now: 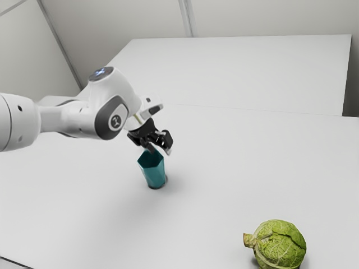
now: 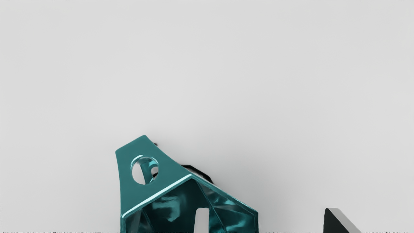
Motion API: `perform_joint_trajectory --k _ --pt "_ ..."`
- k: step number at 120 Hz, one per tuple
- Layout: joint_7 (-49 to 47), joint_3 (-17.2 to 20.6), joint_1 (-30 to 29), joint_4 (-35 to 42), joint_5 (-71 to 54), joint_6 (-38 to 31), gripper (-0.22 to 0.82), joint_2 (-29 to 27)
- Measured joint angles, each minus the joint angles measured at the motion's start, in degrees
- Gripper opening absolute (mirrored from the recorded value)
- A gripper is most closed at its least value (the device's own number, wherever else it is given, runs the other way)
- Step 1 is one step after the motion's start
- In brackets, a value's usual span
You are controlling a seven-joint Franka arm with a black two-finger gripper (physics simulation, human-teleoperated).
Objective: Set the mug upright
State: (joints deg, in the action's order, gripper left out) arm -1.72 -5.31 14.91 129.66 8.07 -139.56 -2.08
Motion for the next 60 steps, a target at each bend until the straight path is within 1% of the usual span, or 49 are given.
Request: perform_joint_trajectory --k 11,16,20,29,38,49,60 --pt "-0.12 0.11 -0.12 -0.03 0.01 1.30 0.35 -1.23" --pt "-0.13 0.13 -0.40 -1.01 -0.02 2.42 0.39 -1.48" --pt "-0.08 0.11 -0.67 -4.29 -0.10 4.77 0.42 -1.15" --pt "0.25 -0.03 -1.21 -14.36 -1.58 12.41 0.48 0.54" --pt "1.17 -0.20 -1.54 -21.51 -4.27 19.31 0.52 0.73" --pt "2.98 -0.59 -1.68 -27.80 -6.19 26.24 0.55 0.79" --pt "4.63 -0.72 -2.00 -31.78 -7.96 31.66 0.57 0.87"
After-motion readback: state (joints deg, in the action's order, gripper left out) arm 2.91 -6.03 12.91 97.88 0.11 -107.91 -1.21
